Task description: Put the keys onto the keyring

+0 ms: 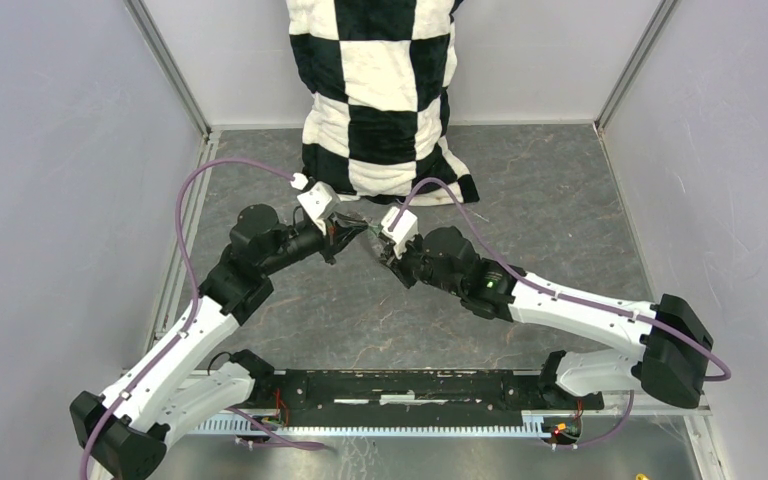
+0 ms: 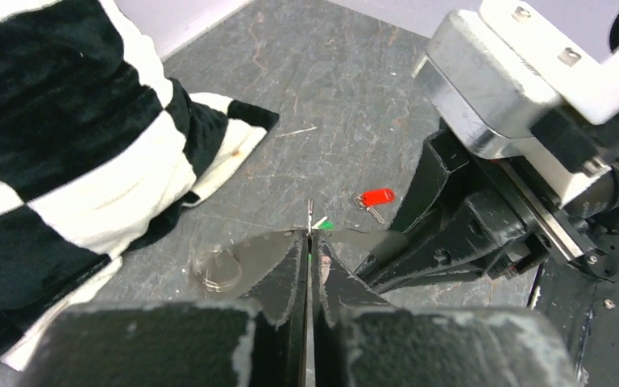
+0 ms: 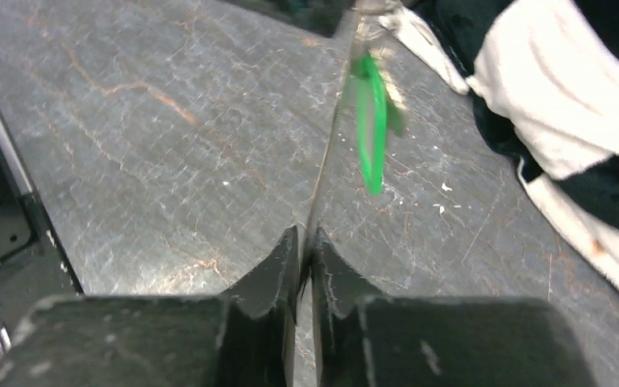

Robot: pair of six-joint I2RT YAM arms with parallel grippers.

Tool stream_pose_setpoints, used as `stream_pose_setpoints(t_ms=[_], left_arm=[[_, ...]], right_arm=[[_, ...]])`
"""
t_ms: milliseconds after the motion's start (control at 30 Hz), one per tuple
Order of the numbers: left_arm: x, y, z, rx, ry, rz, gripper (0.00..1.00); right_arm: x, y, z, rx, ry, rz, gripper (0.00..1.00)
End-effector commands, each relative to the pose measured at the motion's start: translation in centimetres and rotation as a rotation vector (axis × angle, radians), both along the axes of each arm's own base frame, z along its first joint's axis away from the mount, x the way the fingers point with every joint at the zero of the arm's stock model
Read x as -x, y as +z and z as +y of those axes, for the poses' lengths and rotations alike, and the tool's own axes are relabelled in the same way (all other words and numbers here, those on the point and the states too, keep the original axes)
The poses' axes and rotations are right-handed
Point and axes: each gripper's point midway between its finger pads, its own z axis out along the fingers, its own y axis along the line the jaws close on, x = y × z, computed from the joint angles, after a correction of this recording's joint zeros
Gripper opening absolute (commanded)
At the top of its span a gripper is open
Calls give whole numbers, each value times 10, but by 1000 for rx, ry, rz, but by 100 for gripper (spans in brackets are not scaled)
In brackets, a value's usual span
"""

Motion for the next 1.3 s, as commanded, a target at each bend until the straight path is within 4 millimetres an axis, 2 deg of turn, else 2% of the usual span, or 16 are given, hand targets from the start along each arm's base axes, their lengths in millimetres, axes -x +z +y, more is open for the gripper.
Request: stream_pose_setpoints(t_ms=[0,67,100,167,200,333,467,500,667,767,867,1033,1167,1267], left_arm=[[5,30,0,79,-6,-52,14],[2,32,1,60,2,-79,51],[2,31,3,33,1,-96,78],[2,32,6,-7,1,-121,92],[3,32,9,-38,0,-153,95],[25,27,20,-161,-81,-293,99],[56,10,27,-321,-247,-543,100],[59,4,29,-356,-267,-594,100],[94,5,25,-353,-421,-835,100],[118,-4,20,-344,-557,-984,100],[121,-22,21,-451,-630,-1157,100],[114,-31,18,-564,-659,-1412,99],[102,-29,14,-625,-579,-1629,95],[102,-28,10,-621,-544,-1743,94]], right_arm=[[-2,39,13,-143,-2,-21,7],[3,42,14,-180,23,8,3],[9,45,15,-213,51,33,2],[15,51,13,-283,70,91,0],[16,55,10,-321,78,126,0],[16,64,-1,-411,107,250,0],[19,79,-1,-413,154,325,0],[20,85,-1,-416,167,335,0],[20,106,-4,-447,192,411,1],[20,111,-4,-455,212,509,1],[22,113,-6,-441,236,599,2],[22,116,-10,-446,243,633,3],[25,114,-10,-447,255,663,3],[28,113,-9,-461,265,693,3]])
